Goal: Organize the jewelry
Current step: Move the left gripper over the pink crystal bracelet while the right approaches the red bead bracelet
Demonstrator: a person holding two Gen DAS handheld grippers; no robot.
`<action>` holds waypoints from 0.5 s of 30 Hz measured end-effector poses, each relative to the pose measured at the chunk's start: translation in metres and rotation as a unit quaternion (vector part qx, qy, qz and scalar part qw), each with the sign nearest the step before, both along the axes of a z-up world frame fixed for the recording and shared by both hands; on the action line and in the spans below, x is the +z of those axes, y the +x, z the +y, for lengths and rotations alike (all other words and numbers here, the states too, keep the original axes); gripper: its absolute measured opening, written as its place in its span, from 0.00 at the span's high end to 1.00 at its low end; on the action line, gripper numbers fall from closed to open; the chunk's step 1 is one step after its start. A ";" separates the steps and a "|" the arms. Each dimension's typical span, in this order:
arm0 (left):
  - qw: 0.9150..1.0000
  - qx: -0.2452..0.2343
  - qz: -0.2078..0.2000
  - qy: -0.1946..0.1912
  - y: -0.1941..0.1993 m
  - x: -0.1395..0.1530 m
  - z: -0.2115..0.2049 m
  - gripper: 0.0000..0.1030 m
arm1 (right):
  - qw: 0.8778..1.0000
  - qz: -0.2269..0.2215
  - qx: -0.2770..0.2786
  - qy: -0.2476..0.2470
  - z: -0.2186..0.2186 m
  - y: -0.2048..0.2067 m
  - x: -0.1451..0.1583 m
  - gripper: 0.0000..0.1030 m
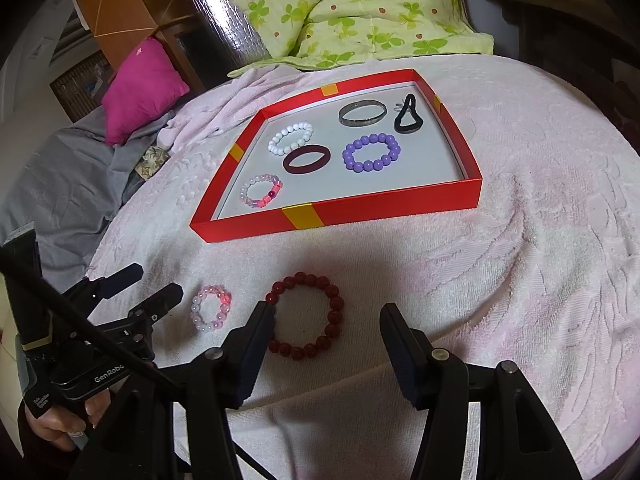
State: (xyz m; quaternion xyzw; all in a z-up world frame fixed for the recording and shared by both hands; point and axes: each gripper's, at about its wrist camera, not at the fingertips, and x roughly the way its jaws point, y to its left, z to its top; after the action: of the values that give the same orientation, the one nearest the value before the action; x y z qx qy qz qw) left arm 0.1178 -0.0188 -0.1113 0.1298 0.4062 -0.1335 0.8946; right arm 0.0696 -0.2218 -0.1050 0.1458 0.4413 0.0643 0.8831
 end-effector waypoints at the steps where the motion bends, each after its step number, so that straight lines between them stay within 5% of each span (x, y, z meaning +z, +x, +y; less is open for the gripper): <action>1: 1.000 0.000 0.000 0.001 0.000 0.000 0.000 0.31 | 1.000 -0.001 0.000 -0.001 0.000 0.000 0.000 0.42; 15: 1.000 0.000 -0.002 0.000 0.000 0.002 0.001 0.31 | 1.000 -0.001 0.000 -0.002 0.000 0.000 0.001 0.42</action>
State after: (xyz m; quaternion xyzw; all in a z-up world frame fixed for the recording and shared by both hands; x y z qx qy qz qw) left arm 0.1175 -0.0180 -0.1094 0.1299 0.4043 -0.1332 0.8955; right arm 0.0694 -0.2217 -0.1044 0.1437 0.4407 0.0636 0.8838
